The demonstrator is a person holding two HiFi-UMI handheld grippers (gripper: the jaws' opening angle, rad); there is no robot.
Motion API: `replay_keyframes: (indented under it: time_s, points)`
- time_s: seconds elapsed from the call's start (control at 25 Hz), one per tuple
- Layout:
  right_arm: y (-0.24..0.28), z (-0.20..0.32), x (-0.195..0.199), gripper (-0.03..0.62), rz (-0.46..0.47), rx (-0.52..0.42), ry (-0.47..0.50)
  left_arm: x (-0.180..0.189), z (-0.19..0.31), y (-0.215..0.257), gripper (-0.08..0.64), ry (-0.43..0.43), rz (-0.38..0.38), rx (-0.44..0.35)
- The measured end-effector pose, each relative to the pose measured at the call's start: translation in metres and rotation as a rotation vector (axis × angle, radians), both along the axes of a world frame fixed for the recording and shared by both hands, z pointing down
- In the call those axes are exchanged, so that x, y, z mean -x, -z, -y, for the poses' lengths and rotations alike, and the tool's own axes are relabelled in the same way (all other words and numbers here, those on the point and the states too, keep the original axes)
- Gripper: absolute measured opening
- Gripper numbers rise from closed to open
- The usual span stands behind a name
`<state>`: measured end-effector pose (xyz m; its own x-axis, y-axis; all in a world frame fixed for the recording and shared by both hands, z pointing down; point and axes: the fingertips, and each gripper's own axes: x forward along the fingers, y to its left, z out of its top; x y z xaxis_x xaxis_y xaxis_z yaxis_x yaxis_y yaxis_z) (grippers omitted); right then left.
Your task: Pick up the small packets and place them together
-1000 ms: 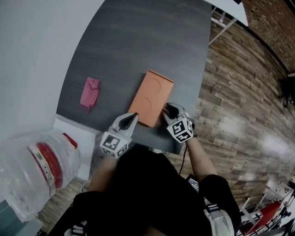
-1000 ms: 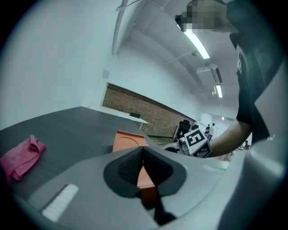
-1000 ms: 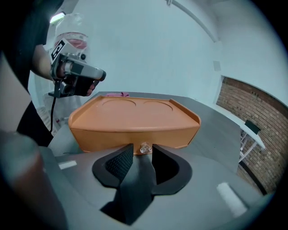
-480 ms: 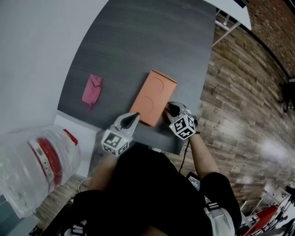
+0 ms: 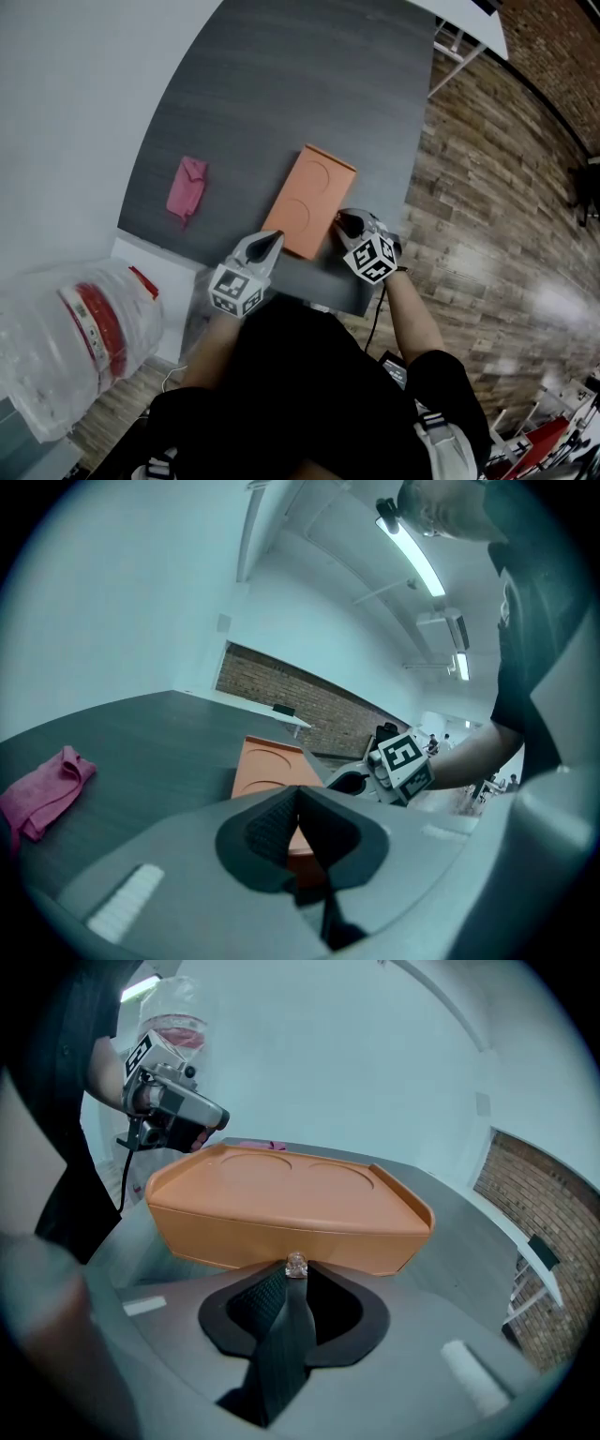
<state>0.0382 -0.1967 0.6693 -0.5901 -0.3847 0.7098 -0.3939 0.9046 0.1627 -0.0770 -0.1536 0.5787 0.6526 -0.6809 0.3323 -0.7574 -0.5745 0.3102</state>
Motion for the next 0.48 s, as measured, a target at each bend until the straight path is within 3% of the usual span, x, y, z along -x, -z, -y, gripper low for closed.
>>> replay_keyframes:
  time_s: [0.28,0.48]
  points:
    - [0.000,-0.005,-0.013,0.071,-0.004,0.006,-0.025,0.001,0.003,-0.019,0.000,0.019,0.122,0.047]
    - [-0.002,-0.009,-0.024,0.071,-0.005,0.015,-0.048,0.001,0.002,-0.028,0.000,0.025,0.159,0.079]
